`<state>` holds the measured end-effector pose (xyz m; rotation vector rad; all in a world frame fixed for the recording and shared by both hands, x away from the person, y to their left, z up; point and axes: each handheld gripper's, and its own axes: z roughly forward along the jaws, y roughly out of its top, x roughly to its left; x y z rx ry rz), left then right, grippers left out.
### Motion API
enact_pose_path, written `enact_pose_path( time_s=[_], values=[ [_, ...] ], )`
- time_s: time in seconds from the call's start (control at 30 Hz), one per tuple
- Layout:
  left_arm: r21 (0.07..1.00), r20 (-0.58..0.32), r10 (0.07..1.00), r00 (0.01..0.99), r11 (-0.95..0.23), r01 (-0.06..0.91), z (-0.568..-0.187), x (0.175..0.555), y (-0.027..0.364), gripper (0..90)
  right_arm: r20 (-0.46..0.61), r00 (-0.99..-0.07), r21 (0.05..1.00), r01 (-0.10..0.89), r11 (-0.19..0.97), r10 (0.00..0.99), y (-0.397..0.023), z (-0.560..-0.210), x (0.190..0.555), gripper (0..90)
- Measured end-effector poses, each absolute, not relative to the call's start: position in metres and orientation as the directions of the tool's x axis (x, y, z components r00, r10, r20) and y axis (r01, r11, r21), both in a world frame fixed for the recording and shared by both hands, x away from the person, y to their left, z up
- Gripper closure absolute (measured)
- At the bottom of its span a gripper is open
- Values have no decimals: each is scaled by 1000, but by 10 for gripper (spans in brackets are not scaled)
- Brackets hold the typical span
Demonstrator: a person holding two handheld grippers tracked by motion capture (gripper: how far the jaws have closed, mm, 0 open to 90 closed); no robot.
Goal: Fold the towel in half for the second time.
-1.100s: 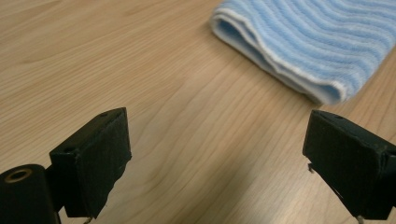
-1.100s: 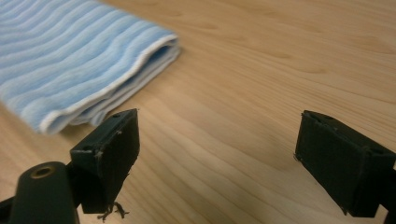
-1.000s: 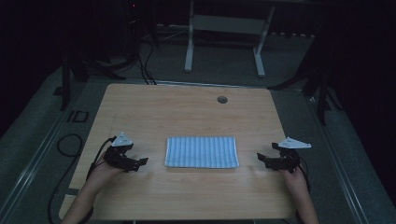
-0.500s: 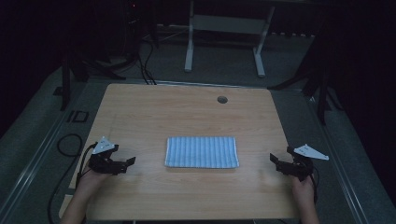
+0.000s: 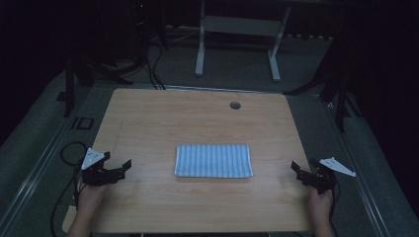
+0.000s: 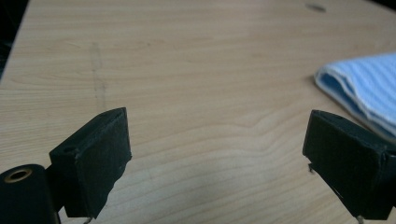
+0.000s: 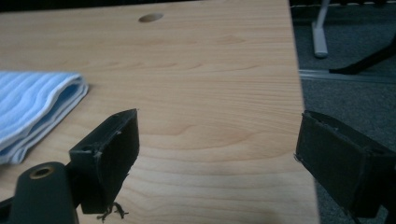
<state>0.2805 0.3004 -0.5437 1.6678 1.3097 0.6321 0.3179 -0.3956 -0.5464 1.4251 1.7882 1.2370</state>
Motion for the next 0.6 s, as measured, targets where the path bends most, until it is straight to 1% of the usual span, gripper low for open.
enact_pose_path(
  time_s=[0.13, 0.23, 0.3, 0.43, 0.6],
  values=[
    [879, -130, 953, 273, -16, 476, -546, 277, 303, 80, 159, -272, 888, 459, -17, 949, -400, -547, 318, 132],
    [883, -125, 957, 261, -13, 470, -548, 276, 304, 80, 163, -276, 887, 462, -18, 947, -401, -548, 318, 132],
    [885, -116, 965, 236, -7, 465, -549, 275, 305, 80, 151, -271, 889, 459, -11, 951, -400, -548, 319, 132],
    [884, -144, 968, 204, 33, 467, -551, 275, 310, 80, 138, -273, 883, 470, 7, 952, -399, -549, 321, 131],
    [881, -172, 965, 197, 61, 469, -552, 274, 314, 80, 125, -268, 884, 467, 16, 955, -398, -549, 321, 131]
  ],
)
